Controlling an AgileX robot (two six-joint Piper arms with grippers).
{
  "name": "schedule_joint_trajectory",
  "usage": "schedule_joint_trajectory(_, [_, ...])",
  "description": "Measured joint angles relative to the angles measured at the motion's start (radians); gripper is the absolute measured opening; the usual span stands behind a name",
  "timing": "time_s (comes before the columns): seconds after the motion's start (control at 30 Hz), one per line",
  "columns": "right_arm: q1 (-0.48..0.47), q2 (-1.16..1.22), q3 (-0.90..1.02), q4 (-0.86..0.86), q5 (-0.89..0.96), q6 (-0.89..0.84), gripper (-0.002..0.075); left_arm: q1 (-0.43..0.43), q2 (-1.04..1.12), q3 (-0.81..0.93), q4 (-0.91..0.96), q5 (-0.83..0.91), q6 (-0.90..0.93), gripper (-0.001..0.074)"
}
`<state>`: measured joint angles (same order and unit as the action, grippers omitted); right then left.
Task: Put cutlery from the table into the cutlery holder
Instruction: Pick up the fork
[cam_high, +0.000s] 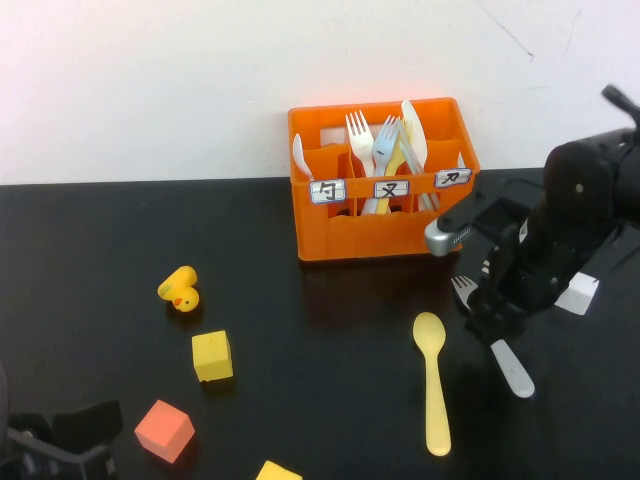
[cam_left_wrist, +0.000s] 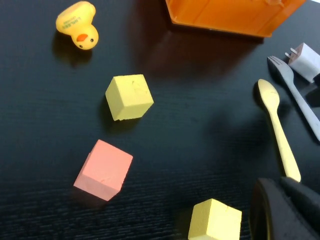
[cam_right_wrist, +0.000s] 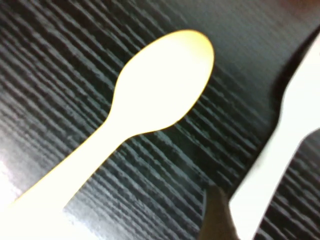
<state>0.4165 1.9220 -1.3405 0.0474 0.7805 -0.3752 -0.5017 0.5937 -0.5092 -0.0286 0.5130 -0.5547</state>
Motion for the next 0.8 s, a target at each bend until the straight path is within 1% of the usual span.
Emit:
schedule_joint_trajectory(0.5, [0.000,0.052,-0.008,-0.006,-0.006,0.022,0.0437,0.000,0.000,0.000,0.000,-0.011,-0.001,-0.0001])
schedule_joint_trajectory(0.8, [0.000,0.083,-0.018,-0.002,0.011,0.022,0.0437,0.000,0.000,0.000,-0.049,-0.011,-0.001,-0.0001])
